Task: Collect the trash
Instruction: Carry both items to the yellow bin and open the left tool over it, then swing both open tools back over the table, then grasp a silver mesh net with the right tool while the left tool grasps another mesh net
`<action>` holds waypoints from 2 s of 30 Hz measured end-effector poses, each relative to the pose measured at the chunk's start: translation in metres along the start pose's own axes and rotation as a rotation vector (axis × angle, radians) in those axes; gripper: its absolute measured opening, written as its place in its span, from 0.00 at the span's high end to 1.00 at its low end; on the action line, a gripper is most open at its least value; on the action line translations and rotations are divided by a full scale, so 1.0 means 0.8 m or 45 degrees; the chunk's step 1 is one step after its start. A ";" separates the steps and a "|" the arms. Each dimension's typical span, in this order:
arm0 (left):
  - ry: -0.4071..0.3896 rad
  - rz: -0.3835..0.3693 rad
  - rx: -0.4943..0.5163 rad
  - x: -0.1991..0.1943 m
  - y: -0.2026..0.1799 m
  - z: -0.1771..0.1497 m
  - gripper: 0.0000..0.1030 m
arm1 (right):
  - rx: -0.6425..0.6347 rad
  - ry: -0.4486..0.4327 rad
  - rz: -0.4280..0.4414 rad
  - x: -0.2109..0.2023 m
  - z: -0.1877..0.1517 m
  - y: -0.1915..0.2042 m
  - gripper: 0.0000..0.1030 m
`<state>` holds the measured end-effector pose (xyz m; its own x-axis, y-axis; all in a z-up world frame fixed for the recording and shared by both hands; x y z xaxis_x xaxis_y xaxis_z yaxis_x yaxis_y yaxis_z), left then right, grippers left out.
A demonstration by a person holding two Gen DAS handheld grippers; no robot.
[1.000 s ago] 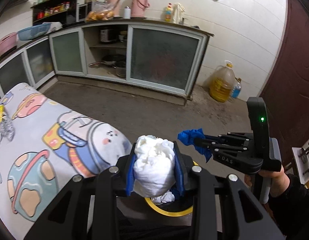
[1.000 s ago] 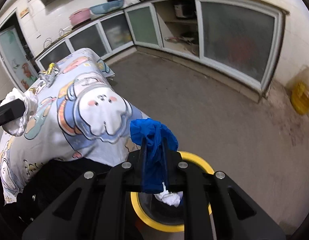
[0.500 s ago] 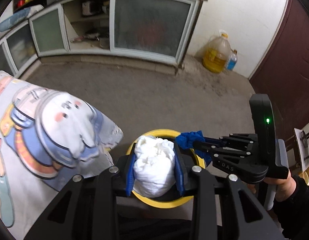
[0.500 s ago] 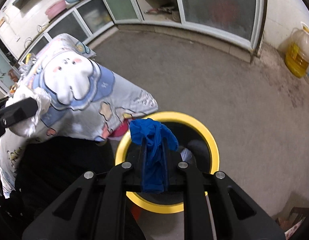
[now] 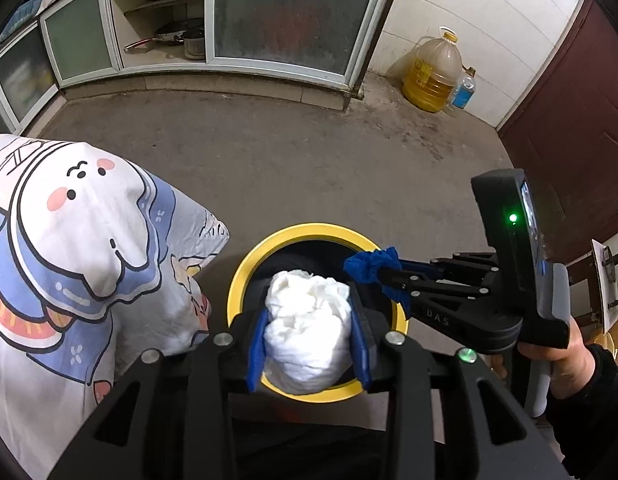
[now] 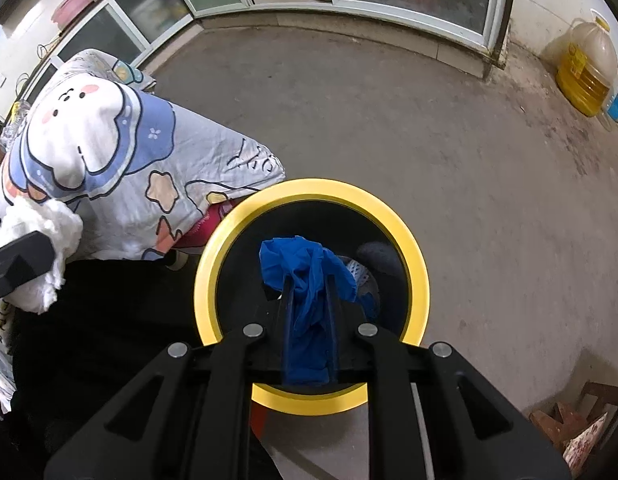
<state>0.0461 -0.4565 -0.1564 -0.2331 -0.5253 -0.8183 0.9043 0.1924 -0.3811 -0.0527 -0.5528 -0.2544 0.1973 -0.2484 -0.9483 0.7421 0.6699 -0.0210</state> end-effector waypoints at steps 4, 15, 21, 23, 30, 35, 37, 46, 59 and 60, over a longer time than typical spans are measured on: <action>-0.047 -0.003 -0.029 -0.009 0.004 0.003 0.24 | 0.034 0.006 -0.046 0.005 0.002 -0.012 0.56; -0.201 -0.036 -0.115 -0.077 0.026 0.002 0.14 | 0.067 -0.103 -0.068 -0.032 0.018 -0.023 0.45; -0.413 0.053 -0.191 -0.186 0.077 -0.024 0.12 | -0.084 -0.335 0.010 -0.095 0.052 0.027 0.45; -0.513 0.139 -0.234 -0.234 0.106 -0.044 0.09 | -0.152 -0.398 0.040 -0.116 0.064 0.053 0.45; -0.768 0.475 -0.400 -0.381 0.192 -0.126 0.08 | -0.403 -0.610 0.212 -0.197 0.111 0.186 0.42; -0.867 0.858 -0.535 -0.473 0.257 -0.183 0.08 | -0.587 -0.690 0.333 -0.234 0.137 0.315 0.29; -0.882 0.932 -0.595 -0.495 0.278 -0.204 0.08 | -0.681 -0.719 0.359 -0.243 0.144 0.377 0.28; -0.907 0.924 -0.771 -0.519 0.338 -0.237 0.08 | -0.902 -0.781 0.463 -0.266 0.156 0.556 0.28; -0.820 0.796 -0.765 -0.485 0.410 -0.208 0.08 | -0.997 -0.664 0.447 -0.221 0.226 0.675 0.29; -0.820 0.794 -0.782 -0.484 0.416 -0.207 0.08 | -1.002 -0.650 0.440 -0.215 0.231 0.683 0.29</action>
<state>0.3784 -0.0518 -0.0378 0.5983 -0.4933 -0.6314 0.4236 0.8636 -0.2734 0.4372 -0.2733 -0.0444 0.7109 -0.0995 -0.6962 -0.0072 0.9889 -0.1487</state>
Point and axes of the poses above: each gripper's, at about its wrist camera, not at the fingertips, and x roughly the way its jaws point, y to its left, z to its top, the point moved 6 cm from there along x, roughly the way its jaws point, and after that the axes turned 15 degrees about -z, right-handed, at the moved point
